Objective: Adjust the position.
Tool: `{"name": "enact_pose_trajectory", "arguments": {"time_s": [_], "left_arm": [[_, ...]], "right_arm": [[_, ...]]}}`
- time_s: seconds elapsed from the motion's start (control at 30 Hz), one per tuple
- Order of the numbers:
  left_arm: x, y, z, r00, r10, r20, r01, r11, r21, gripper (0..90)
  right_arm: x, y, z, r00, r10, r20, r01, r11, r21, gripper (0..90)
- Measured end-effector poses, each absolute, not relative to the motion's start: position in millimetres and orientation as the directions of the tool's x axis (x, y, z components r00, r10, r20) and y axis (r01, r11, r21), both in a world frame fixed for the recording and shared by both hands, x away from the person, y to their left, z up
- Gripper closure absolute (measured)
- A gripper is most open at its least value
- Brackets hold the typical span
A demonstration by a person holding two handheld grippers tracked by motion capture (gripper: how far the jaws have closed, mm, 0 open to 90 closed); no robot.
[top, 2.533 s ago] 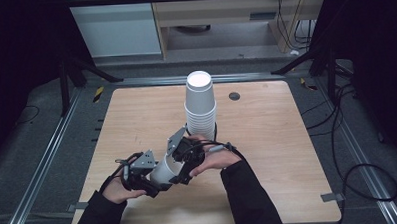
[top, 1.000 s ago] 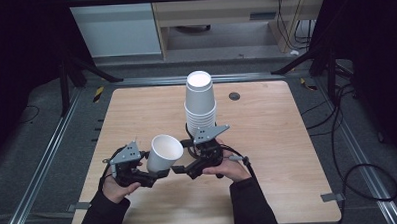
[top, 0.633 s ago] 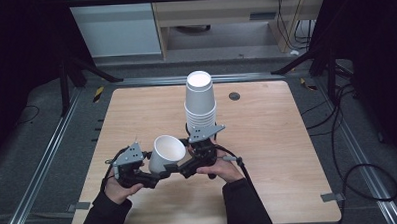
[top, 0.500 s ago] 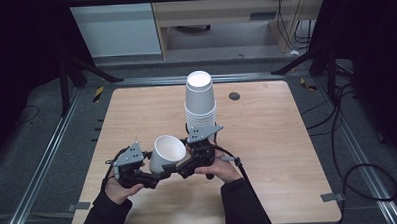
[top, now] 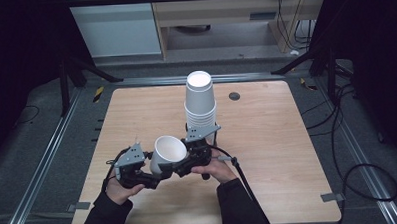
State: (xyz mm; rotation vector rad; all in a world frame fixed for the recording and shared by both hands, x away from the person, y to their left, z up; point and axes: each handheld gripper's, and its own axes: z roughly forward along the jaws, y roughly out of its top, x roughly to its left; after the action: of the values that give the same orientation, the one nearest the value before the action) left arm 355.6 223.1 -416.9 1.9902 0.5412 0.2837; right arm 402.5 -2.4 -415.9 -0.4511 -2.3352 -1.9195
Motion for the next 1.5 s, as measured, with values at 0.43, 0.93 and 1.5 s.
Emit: {"name": "enact_pose_trajectory", "arguments": {"time_s": [0.43, 0.93, 1.5], "left_arm": [[356.2, 223.7, -417.8, 0.878, 0.476, -0.040, 0.256, -0.397, 0.881, 18.6], [369.6, 240.7, -433.2, 0.838, 0.541, -0.073, 0.340, -0.412, 0.845, 15.0], [380.4, 251.7, -447.5, 0.782, 0.617, -0.085, 0.416, -0.415, 0.809, 14.8]], "right_arm": [[400.6, -6.9, -409.8, -0.959, 0.184, 0.217, 0.247, 0.159, 0.956, 14.1], [390.9, -54.1, -383.3, -0.942, 0.315, 0.119, 0.195, 0.222, 0.955, 13.9], [376.7, -139.8, -386.8, -0.851, 0.517, 0.087, 0.238, 0.232, 0.943, 13.6]]}}
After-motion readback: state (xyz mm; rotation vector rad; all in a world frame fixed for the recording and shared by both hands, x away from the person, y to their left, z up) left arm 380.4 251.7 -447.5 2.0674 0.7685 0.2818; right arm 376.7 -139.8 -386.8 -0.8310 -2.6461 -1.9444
